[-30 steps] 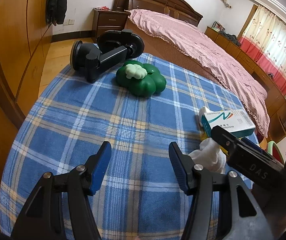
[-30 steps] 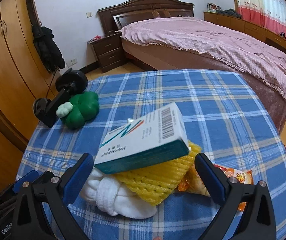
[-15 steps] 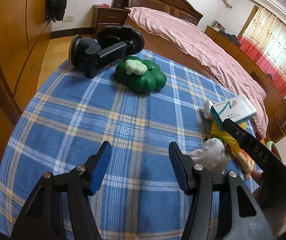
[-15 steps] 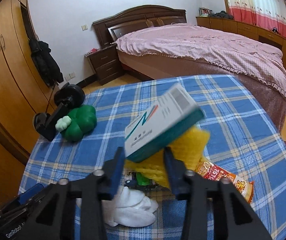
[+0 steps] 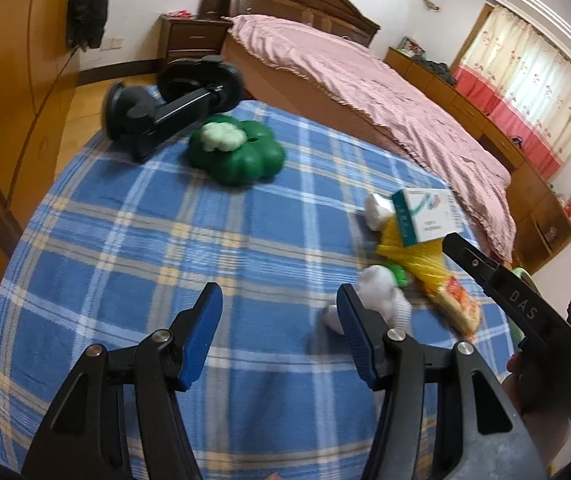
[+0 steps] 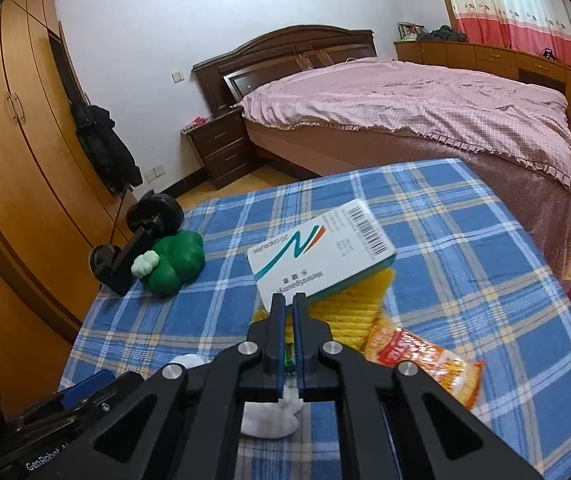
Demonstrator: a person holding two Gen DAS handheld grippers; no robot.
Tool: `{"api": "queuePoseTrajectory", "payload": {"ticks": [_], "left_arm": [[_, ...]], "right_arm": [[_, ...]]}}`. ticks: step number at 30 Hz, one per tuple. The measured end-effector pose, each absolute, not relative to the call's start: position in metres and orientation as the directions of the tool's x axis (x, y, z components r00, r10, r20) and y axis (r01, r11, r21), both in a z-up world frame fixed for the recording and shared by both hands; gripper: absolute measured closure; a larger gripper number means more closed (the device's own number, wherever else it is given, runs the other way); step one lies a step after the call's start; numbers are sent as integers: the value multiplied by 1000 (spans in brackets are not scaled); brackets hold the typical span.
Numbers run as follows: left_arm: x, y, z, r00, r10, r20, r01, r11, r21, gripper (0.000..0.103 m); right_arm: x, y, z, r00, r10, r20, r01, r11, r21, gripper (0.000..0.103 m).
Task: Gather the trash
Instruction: 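Grasp the orange snack bag with the right tool while the left tool grasps the white glove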
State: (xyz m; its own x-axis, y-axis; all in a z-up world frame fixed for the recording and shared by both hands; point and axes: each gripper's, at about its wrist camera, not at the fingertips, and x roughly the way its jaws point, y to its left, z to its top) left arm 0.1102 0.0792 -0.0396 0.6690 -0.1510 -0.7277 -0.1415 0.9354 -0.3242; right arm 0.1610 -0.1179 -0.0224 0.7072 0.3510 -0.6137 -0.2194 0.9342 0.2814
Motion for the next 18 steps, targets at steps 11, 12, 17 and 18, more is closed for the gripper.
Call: {"api": "queuePoseTrajectory", "payload": {"ticks": [11, 12, 17, 18], "left_arm": [[121, 32, -35, 662, -233, -713, 1, 951, -310, 43], [122, 30, -36, 657, -235, -717, 3, 951, -309, 43], [130, 23, -47, 633, -231, -739, 1, 955, -298, 44], [132, 22, -49, 627, -225, -746, -5, 956, -293, 43]], "right_arm": [[152, -171, -21, 709, 295, -641, -157, 952, 264, 64], [153, -175, -24, 705, 288, -648, -147, 953, 263, 62], [156, -190, -39, 664, 271, -697, -134, 960, 245, 35], [156, -190, -42, 656, 274, -704, -140, 960, 243, 34]]}}
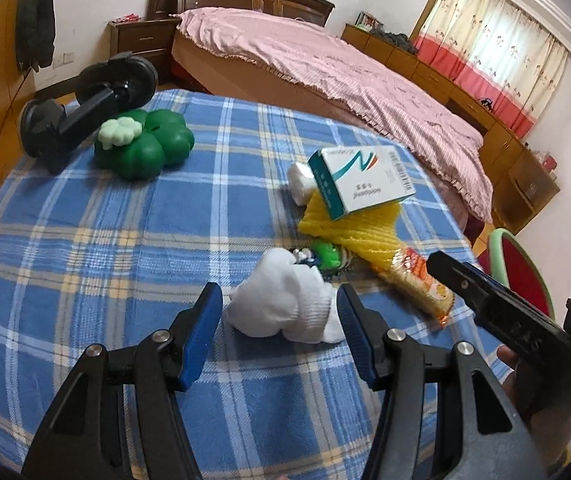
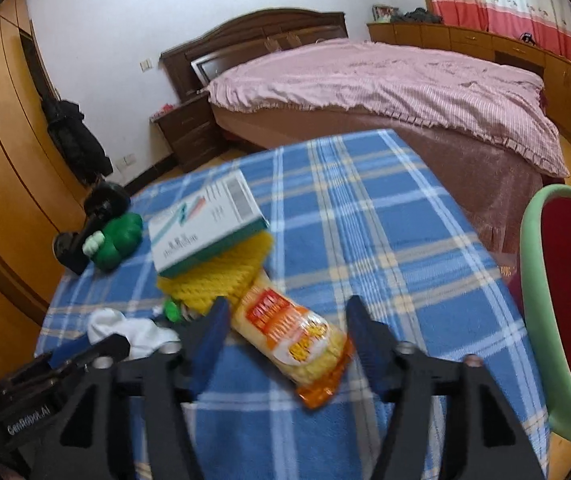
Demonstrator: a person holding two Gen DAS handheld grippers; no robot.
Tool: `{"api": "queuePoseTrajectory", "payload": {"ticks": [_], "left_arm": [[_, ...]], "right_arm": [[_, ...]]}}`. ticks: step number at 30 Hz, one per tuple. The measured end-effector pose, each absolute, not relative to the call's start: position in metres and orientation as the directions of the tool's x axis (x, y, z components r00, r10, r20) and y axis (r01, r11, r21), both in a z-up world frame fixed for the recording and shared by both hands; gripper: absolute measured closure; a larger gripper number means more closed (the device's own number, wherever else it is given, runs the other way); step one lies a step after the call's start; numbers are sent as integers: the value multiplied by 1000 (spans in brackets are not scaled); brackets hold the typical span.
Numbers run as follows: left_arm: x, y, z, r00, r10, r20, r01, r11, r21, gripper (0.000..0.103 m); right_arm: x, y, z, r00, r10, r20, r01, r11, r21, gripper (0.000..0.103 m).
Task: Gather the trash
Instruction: 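Grasp the orange snack bag with the right tool while the left tool grasps the white glove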
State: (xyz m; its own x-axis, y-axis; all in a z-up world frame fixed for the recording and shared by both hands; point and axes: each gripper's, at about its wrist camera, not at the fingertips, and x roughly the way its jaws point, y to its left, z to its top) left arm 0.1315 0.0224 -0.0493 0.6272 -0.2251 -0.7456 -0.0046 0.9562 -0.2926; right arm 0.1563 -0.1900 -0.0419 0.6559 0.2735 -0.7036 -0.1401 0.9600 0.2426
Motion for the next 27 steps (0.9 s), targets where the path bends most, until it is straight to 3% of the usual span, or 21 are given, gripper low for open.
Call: {"api": "queuePoseTrajectory", "payload": {"ticks": [11, 15, 18, 27], "left_arm": [[137, 20, -64, 602, -204, -772, -41, 957, -286, 44], [136, 17, -65, 605, -217, -766, -27, 956, -292, 54], [135, 17, -65, 608, -220, -763, -26, 955, -296, 61], [120, 22, -53, 617, -233, -752, -14, 952, -307, 68]], "right_arm": [[162, -187, -64, 605, 275, -747, -179, 961, 210, 30], [164, -183, -64, 613, 260, -746, -180, 966, 188, 31], [162, -181, -64, 611, 261, -747, -189, 965, 182, 37], [142, -180, -62, 578, 307, -756, -211, 951, 224, 41]]}}
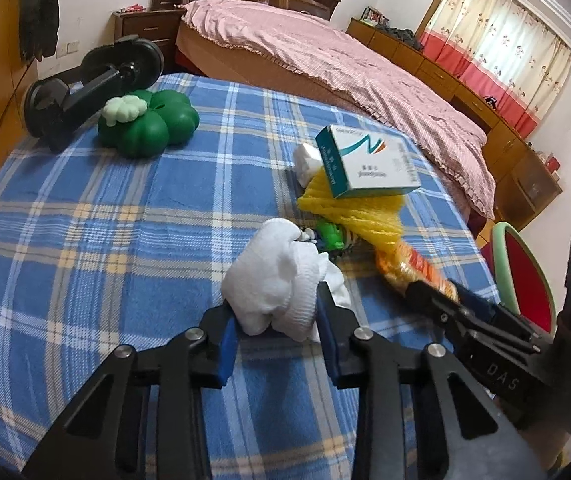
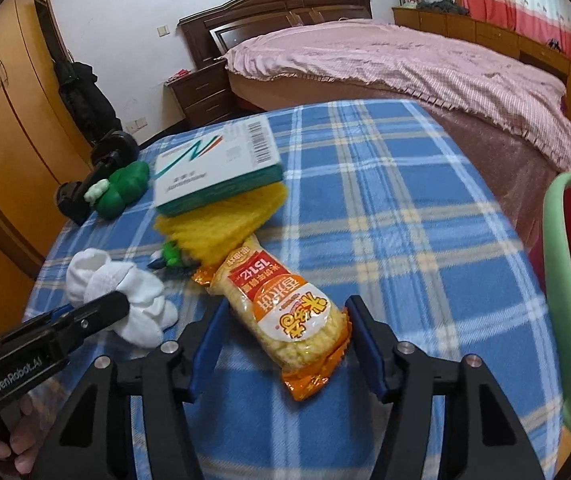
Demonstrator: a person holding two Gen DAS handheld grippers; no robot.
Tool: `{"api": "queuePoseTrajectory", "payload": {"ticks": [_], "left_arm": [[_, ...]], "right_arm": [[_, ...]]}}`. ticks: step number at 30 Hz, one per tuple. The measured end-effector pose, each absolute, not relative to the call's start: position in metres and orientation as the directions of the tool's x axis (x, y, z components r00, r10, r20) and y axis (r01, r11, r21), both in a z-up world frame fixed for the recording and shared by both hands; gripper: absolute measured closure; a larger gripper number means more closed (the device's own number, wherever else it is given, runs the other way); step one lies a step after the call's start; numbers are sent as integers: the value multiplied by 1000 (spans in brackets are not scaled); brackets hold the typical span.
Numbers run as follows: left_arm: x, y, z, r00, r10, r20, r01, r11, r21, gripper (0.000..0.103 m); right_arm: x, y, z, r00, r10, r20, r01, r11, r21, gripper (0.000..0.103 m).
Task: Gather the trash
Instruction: 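Grasp the orange snack bag with the right tool while the left tool grasps the white glove, then carry the glove and snack bag over the red bucket and open both tools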
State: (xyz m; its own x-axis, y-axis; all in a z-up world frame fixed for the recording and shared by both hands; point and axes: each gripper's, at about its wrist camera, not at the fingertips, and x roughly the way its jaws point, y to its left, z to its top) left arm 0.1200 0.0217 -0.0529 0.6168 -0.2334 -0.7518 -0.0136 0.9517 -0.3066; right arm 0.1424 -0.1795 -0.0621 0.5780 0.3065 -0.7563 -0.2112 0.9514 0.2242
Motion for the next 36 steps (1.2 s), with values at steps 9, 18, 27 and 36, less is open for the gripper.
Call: {"api": "queuePoseTrajectory", "payload": {"ticks": [9, 18, 27, 36], "left_arm": [[99, 19, -26, 666, -248, -703, 23, 950, -313, 68], [78, 6, 1, 700, -292, -652, 94, 942, -322, 68], [56, -16, 33, 733, -340, -589, 181, 932, -314, 68], [47, -51, 66, 762, -393, -516, 282, 917, -282, 68]], "right_arm": [[107, -196, -52, 588, 339, -734, -175, 940, 294, 41], [70, -225, -17, 693, 315, -649, -114, 936, 332, 41], [36, -252, 17, 778, 281, -562, -69, 927, 369, 41], [5, -281, 50, 859, 195, -474, -8, 930, 367, 41]]}}
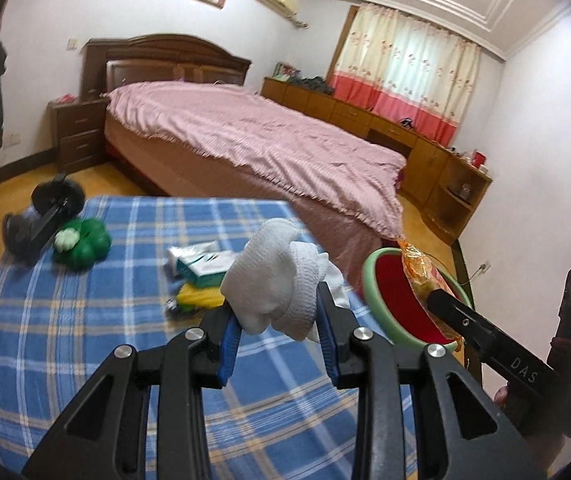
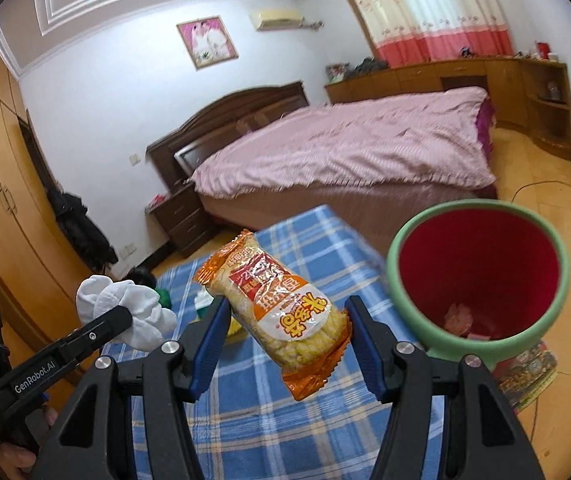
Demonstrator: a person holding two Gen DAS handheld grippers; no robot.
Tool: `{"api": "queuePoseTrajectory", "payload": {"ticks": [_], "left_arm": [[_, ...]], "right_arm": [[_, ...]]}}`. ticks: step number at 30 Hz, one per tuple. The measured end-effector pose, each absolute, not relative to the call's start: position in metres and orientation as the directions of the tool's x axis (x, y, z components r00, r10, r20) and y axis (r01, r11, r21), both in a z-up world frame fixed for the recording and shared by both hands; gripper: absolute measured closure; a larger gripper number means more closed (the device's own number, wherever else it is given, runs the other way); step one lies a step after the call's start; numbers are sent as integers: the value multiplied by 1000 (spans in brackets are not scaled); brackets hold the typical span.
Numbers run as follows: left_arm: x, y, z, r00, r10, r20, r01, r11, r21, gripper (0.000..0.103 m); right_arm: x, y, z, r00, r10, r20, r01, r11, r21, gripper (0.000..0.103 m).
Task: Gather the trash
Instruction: 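Carry the glove and snack bag over the red bucket and open both tools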
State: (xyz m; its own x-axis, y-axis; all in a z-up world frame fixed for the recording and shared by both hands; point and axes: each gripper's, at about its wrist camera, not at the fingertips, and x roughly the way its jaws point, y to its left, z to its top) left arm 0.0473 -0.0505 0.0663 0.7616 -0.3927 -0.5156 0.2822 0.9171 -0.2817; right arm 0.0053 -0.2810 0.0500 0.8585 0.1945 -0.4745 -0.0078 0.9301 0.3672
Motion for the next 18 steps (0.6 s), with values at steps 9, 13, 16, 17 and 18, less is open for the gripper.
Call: {"api": "queuePoseTrajectory", "payload": {"ticks": [9, 13, 16, 17, 18], "left_arm": [[52, -94, 85, 759, -448, -472, 368, 894, -256, 68], [60, -118, 84, 742, -474, -475, 405, 881, -246, 68], [65, -137, 82, 727, -493, -478, 428, 870, -246, 68], [68, -146, 80, 718, -503, -482, 440, 864, -246, 68], [69, -152, 79, 712, -509, -484, 448, 860, -246, 68]], "right_arm": [[-13, -312, 71, 904, 73, -422, 80, 939, 334, 41], [-20, -330, 77, 914, 16, -405, 123, 941, 315, 41], [-23, -345, 78, 915, -30, -403, 163, 940, 300, 41], [-23, -350, 77, 914, -44, -403, 175, 939, 296, 41], [-24, -354, 76, 913, -53, -404, 184, 938, 293, 41]]}}
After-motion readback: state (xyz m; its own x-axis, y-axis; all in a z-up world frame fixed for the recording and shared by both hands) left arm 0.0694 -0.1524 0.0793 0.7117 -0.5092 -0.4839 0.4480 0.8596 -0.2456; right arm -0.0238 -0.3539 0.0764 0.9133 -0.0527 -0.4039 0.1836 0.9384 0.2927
